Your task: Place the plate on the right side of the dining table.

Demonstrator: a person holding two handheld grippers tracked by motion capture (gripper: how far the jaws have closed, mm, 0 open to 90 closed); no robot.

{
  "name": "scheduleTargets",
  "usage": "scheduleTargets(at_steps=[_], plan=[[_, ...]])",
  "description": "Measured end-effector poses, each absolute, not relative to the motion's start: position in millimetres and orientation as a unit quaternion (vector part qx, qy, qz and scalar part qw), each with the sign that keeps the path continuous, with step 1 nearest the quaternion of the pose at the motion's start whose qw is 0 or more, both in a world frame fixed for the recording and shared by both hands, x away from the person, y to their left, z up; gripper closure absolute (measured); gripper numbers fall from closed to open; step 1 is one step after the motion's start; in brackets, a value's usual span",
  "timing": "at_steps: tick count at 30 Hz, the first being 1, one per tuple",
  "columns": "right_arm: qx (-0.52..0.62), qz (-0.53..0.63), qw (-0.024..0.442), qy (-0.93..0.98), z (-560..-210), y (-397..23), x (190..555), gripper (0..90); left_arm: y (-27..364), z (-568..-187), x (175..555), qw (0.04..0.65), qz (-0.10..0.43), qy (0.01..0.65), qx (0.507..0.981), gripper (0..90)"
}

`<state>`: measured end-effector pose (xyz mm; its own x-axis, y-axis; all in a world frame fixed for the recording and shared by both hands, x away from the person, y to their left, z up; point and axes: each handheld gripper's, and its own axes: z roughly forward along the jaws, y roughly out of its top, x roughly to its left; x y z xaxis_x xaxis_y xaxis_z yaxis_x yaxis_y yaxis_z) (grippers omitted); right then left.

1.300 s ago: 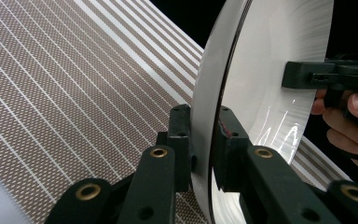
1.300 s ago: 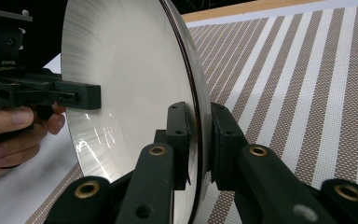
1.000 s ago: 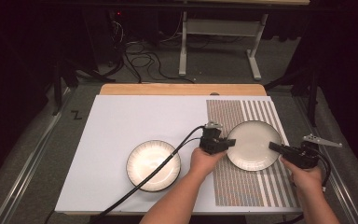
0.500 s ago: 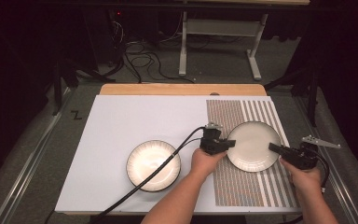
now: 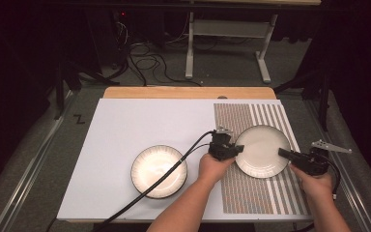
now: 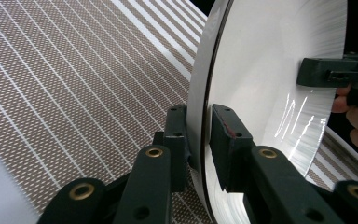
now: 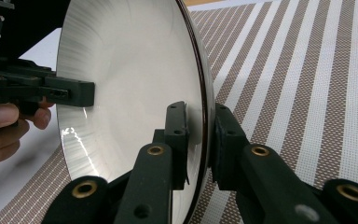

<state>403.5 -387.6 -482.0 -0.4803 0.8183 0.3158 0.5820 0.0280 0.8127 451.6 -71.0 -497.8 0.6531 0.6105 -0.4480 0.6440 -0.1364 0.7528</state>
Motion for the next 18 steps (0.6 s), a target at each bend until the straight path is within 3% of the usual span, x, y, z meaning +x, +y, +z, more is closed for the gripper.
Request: scheduleTargets(at_steps=[9, 18], plan=[[0.498, 0.485, 0.125, 0.707, -482, -386, 406, 81.3, -67, -492, 451, 0.504, 0.003, 0.423, 0.753, 54.5], [0.509, 0.487, 0.124, 0.699, -484, -383, 411, 81.4, -51, -475, 446, 0.509, 0.023, 0.422, 0.750, 49.8]])
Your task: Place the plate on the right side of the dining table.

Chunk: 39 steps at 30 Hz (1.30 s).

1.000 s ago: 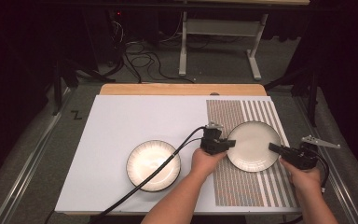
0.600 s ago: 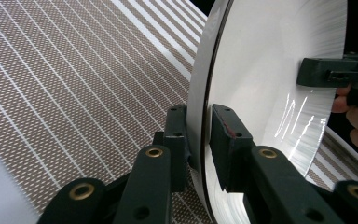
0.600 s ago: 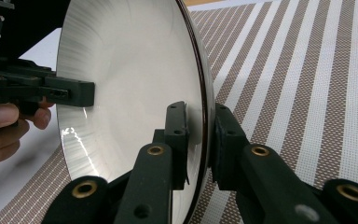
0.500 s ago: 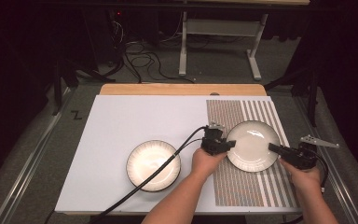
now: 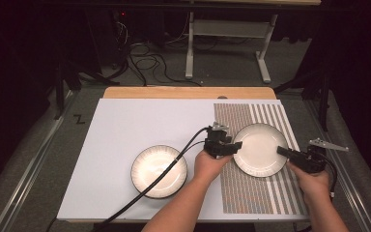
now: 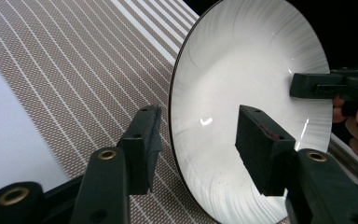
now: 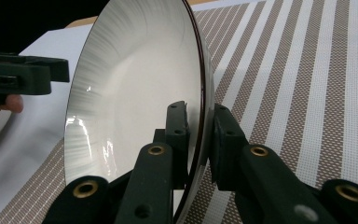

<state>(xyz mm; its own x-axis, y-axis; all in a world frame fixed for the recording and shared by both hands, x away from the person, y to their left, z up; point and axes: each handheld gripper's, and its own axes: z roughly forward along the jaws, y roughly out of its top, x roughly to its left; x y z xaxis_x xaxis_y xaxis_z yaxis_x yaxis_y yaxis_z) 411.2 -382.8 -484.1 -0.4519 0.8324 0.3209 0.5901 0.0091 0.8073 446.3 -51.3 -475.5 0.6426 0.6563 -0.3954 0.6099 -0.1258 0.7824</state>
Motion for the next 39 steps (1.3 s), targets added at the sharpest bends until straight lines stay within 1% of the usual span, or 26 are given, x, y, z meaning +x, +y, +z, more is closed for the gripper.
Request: scheduleTargets(at_steps=[10, 14, 22, 27, 30, 32, 34, 39], plan=[[0.530, 0.478, 0.125, 0.689, -484, -379, 420, 81.0, -30, -469, 434, 0.510, 0.033, 0.400, 0.761, 48.8], [0.535, 0.474, 0.125, 0.688, -485, -380, 423, 80.5, -17, -466, 427, 0.519, 0.039, 0.393, 0.758, 45.9], [0.538, 0.470, 0.126, 0.688, -485, -380, 426, 80.4, 6, -461, 416, 0.514, 0.059, 0.378, 0.768, 36.9], [0.540, 0.468, 0.127, 0.688, -485, -378, 427, 80.3, 22, -458, 406, 0.518, 0.078, 0.372, 0.766, 25.9], [0.541, 0.466, 0.128, 0.689, -485, -379, 428, 80.0, 33, -455, 399, 0.521, 0.090, 0.369, 0.764, 15.1], [0.542, 0.466, 0.126, 0.688, -486, -379, 428, 79.9, 41, -454, 395, 0.521, 0.097, 0.364, 0.766, 10.3], [0.543, 0.466, 0.125, 0.687, -486, -379, 428, 79.9, 49, -453, 391, 0.514, 0.101, 0.365, 0.770, 0.1], [0.545, 0.464, 0.125, 0.686, -488, -380, 430, 79.5, 77, -449, 377, 0.521, 0.112, 0.364, 0.764, 0.0]])
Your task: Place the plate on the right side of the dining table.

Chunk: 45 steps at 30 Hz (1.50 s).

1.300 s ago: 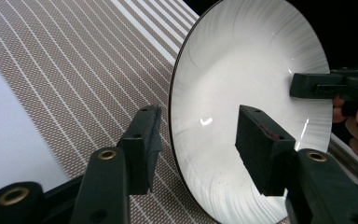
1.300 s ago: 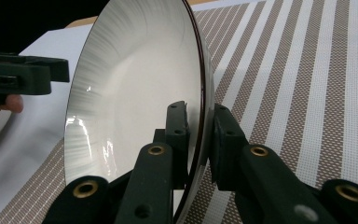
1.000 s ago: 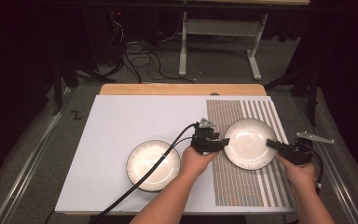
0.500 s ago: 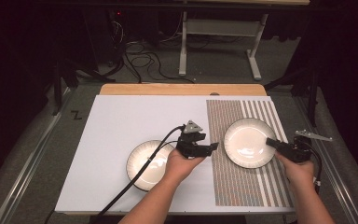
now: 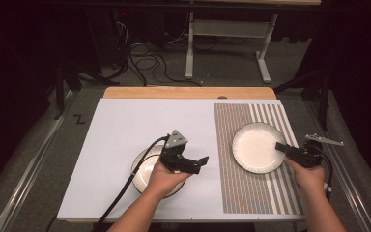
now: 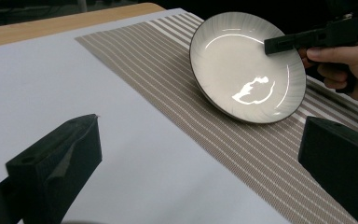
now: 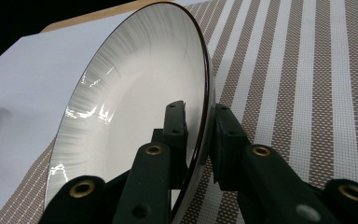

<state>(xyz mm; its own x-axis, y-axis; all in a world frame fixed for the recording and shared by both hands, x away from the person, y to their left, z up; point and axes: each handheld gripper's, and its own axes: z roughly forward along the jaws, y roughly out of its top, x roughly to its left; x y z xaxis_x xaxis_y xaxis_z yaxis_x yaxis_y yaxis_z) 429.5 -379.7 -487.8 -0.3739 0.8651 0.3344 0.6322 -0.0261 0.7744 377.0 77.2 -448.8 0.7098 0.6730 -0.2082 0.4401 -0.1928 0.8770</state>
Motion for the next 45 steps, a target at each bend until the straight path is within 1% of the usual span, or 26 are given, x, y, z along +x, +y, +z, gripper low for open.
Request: scheduleTargets(at_steps=[3, 8, 15, 19, 26, 31, 33, 36, 42, 43, 44, 45], plan=[[0.550, 0.464, 0.122, 0.683, -489, -380, 430, 79.5, 96, -448, 368, 0.529, 0.112, 0.369, 0.755, 0.0], [0.556, 0.462, 0.116, 0.681, -490, -381, 431, 79.1, 129, -447, 350, 0.524, 0.127, 0.368, 0.758, 0.0], [0.567, 0.452, 0.111, 0.679, -495, -383, 435, 77.3, 181, -439, 339, 0.514, 0.156, 0.387, 0.749, 0.0], [0.575, 0.445, 0.115, 0.676, -497, -382, 436, 76.0, 200, -440, 333, 0.513, 0.164, 0.398, 0.743, 0.1], [0.589, 0.422, 0.124, 0.678, -500, -380, 437, 72.6, 214, -449, 327, 0.509, 0.161, 0.410, 0.740, 0.1], [0.586, 0.389, 0.145, 0.695, -499, -376, 434, 69.3, 220, -458, 326, 0.510, 0.157, 0.419, 0.734, 0.1], [0.582, 0.373, 0.159, 0.705, -500, -375, 432, 65.0, 223, -459, 325, 0.509, 0.155, 0.421, 0.735, 0.1], [0.577, 0.376, 0.167, 0.705, -498, -376, 428, 62.4, 226, -460, 324, 0.506, 0.158, 0.422, 0.735, 0.0], [0.566, 0.374, 0.194, 0.709, -491, -373, 421, 53.4, 231, -460, 323, 0.507, 0.162, 0.429, 0.730, 0.1], [0.566, 0.374, 0.194, 0.709, -491, -373, 421, 53.4, 231, -460, 323, 0.507, 0.162, 0.429, 0.730, 0.1], [0.561, 0.372, 0.211, 0.709, -487, -371, 417, 48.9, 233, -460, 323, 0.506, 0.162, 0.432, 0.729, 0.0], [0.558, 0.373, 0.216, 0.709, -486, -371, 415, 47.1, 234, -460, 323, 0.505, 0.162, 0.432, 0.730, 0.1]])
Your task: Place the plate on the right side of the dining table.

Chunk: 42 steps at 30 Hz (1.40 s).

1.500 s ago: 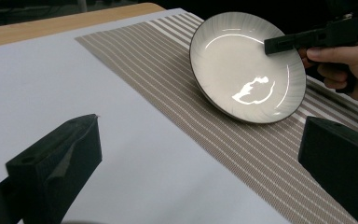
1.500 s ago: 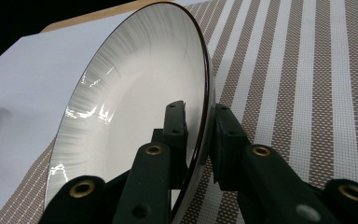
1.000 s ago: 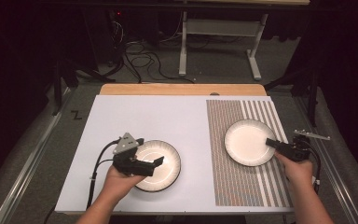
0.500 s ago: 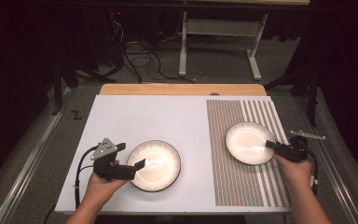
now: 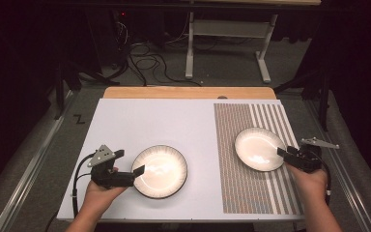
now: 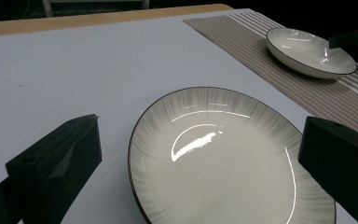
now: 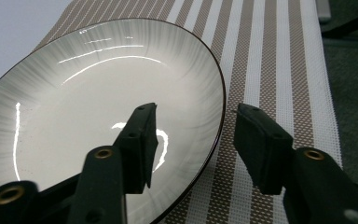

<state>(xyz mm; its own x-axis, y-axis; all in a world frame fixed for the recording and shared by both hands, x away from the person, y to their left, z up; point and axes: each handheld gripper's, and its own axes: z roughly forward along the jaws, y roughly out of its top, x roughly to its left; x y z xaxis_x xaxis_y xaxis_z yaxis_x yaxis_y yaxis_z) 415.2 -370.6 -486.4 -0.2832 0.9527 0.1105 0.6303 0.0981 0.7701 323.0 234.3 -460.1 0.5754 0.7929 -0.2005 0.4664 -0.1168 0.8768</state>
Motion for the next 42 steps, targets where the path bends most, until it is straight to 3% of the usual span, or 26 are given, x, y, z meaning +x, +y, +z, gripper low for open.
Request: scheduleTargets(at_steps=[11, 19, 32, 42], plan=[[0.515, 0.397, 0.251, 0.717, -470, -348, 389, 15.2, 242, -463, 318, 0.510, 0.166, 0.432, 0.725, 0.1], [0.477, 0.428, 0.273, 0.718, -452, -303, 369, 0.3, 246, -465, 315, 0.516, 0.173, 0.428, 0.722, 0.1], [0.390, 0.483, 0.274, 0.734, -431, -212, 329, 0.2, 249, -461, 304, 0.532, 0.198, 0.412, 0.713, 0.1], [0.373, 0.519, 0.272, 0.719, -441, -205, 304, 0.2, 243, -454, 291, 0.550, 0.239, 0.392, 0.698, 0.1]])
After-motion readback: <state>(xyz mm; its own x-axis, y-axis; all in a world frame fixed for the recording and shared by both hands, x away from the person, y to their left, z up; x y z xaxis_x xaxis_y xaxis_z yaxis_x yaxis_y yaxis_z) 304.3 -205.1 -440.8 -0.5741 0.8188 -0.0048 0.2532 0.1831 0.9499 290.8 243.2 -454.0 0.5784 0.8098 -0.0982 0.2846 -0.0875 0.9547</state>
